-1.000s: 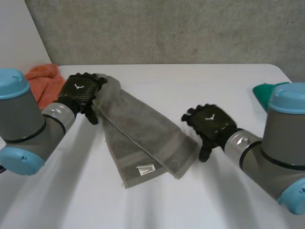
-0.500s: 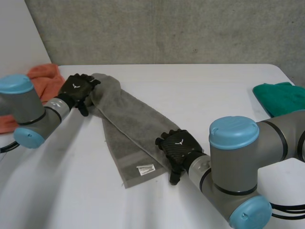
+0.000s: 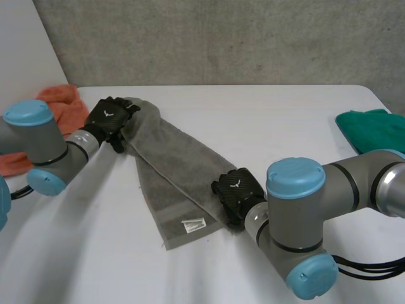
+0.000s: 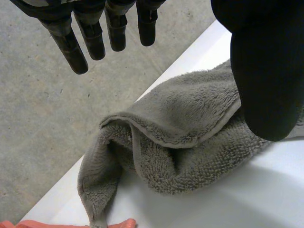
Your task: Fold the laundry.
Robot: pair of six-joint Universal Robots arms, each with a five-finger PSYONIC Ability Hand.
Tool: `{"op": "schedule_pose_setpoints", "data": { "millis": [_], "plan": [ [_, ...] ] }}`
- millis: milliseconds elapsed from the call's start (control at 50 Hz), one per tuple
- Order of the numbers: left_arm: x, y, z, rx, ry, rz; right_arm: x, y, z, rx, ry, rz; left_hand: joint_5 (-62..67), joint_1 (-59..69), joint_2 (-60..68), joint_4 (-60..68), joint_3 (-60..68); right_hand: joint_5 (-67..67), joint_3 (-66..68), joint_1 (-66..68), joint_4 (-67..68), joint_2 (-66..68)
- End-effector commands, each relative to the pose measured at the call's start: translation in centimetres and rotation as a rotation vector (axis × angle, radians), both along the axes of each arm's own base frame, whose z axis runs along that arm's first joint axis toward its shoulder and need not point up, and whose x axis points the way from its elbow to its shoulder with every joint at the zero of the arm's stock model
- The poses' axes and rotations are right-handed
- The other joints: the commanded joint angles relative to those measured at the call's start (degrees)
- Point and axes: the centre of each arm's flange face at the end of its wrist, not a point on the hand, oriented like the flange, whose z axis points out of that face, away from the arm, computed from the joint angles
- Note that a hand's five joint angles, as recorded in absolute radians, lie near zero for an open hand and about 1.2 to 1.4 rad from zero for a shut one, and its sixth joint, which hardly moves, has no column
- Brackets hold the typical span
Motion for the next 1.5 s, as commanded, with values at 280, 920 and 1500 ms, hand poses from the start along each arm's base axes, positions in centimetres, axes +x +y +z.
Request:
{"op": "schedule_pose_setpoints", "data": {
  "millis": [280, 920, 1500],
  "plan": [
    [0.4, 1.5, 1.5, 0.008, 0.002, 0.002, 1.0, -1.5, -0.4, -0.030, -0.026, -0.012, -0.4, 0.5, 0.0, 0.1, 0.5, 20.5, 18.4, 23.7, 18.4, 18.2],
    [0.1, 2.8, 2.0, 0.027, 0.006, -0.008, 2.0, -1.4, -0.6, 0.194, -0.181, -0.050, -0.7, 0.1, -0.3, -0.2, 0.2, -13.9, -16.0, -10.7, -15.9, -16.2],
    [-0.7, 3.4, 1.9, 0.037, 0.006, -0.026, 2.7, -3.3, -1.0, 0.065, -0.101, -0.041, -1.1, -0.2, -0.7, -0.6, -0.2, -3.1, -5.2, 0.1, -5.2, -5.4]
  ]
}}
